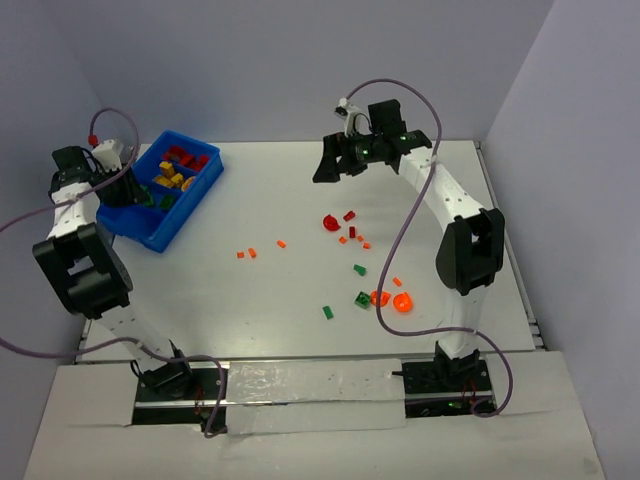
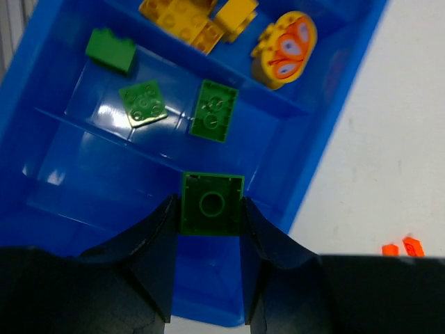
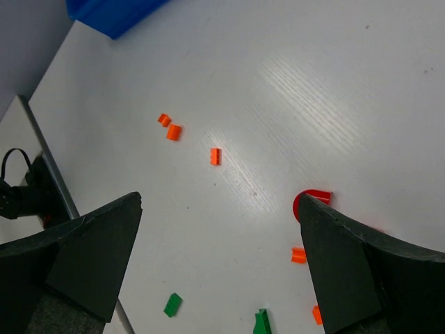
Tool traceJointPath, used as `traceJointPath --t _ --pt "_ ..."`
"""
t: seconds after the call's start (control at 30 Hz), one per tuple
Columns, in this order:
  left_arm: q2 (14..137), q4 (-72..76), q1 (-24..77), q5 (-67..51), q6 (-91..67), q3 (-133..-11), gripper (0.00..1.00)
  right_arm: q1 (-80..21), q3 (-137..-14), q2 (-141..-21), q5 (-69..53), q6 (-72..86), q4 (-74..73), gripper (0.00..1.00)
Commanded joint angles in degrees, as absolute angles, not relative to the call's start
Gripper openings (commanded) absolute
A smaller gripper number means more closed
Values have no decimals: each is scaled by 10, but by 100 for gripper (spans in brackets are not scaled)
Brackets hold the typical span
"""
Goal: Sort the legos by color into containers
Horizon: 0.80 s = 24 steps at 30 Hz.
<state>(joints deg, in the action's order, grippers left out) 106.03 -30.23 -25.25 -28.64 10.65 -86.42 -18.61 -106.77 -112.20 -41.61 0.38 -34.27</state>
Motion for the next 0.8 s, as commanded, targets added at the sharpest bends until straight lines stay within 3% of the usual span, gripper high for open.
traceJointPath --t 0.0,0.37,0.47,0.63,0.77 --pt "1101 -312 -245 -242 74 -939 0 -180 -1063 -1072 -391 -33 -353 100" --pt "1187 -286 -238 -231 78 -1018 11 -178 -1052 -1071 -374 -48 -361 100" --pt "1206 -297 -231 -227 86 -1035 24 -178 -1059 -1077 -369 -52 -365 100" --pt "1207 -300 -217 -220 104 -1025 33 -173 -1058 -1078 -365 -57 -369 100" --pt "1205 -299 -210 -220 112 -1019 50 -171 -1054 -1075 -359 -72 -379 100"
